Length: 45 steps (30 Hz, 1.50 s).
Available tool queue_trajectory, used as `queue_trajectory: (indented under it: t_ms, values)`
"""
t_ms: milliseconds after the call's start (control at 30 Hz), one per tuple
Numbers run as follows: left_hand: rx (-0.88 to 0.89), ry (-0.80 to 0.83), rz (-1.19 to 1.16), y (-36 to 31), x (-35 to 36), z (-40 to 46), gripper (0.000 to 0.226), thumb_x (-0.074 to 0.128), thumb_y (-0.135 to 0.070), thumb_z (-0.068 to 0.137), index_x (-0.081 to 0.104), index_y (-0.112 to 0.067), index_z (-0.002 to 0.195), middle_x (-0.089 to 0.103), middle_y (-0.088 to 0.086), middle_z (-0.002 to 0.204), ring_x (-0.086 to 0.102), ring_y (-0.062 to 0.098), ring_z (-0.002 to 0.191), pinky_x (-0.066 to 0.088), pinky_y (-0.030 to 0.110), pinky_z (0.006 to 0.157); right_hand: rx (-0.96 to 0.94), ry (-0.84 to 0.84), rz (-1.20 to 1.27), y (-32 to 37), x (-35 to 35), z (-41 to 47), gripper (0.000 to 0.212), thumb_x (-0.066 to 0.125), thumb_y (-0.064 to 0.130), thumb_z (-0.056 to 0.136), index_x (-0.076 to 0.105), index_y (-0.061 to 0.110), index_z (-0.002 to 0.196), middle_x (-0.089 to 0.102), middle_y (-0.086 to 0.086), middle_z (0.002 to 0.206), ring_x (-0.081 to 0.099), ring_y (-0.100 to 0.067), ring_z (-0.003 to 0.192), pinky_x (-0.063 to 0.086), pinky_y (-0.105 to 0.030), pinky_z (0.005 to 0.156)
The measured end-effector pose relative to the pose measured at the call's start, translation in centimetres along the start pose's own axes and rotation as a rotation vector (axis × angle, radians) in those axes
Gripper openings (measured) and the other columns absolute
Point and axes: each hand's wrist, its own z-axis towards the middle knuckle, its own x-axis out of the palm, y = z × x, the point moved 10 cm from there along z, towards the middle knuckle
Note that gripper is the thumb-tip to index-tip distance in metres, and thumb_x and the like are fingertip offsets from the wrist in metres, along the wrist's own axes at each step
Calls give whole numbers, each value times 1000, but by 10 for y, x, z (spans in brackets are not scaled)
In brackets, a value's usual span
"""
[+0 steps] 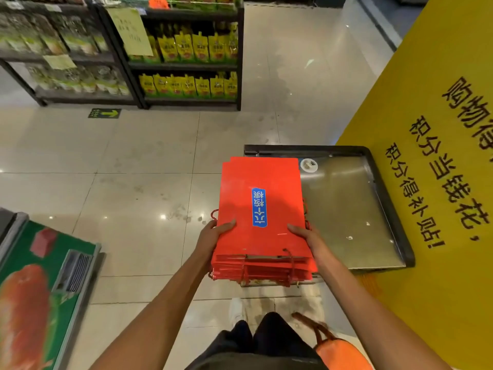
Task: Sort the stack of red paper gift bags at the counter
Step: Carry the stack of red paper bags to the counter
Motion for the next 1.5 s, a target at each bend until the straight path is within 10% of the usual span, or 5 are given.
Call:
queue_trajectory:
  t_ms: [733,867,1033,1200,1500]
  values:
    - [-164,55,128,21,25,71,82,86,-51,76,54,-11,140,72,18,123,71,41,109,55,59,99,-92,37,-410,31,-26,68,50,84,33,85,64,22,130,75,0,120,73,-17,108,57,-39,96]
    - [-86,-113,159,5,11,60,95,86,-59,72,43,-18,147,70,13,125,75,31,102,62,50,85,-205,75,-717,55,-21,63,80,73,76,73,55,33,138,71,15,121,69,0,106,51,-15,82]
    - [83,-379,420,-23,-6,23,85,71,-65,85,38,-27,153,54,-2,141,58,19,121,52,34,86,-146,67,-1206,82,-32,56,83,39,99,72,63,36,121,75,6,103,73,-24,92,62,-46,78]
    - [537,-460,716,-46,26,-44,46,72,-39,93,61,-29,136,55,-10,141,51,4,128,42,23,105,-597,-67,-1478,139,-25,18,52,50,74,91,60,23,85,59,5,84,62,-23,80,41,-31,62]
    - [635,-256,944,-6,49,-51,43,58,-56,93,73,-28,123,55,-14,144,38,2,145,43,44,115,-1049,978,-1633,68,61,-69,31,78,40,80,71,38,111,51,5,117,47,-12,106,47,-32,86]
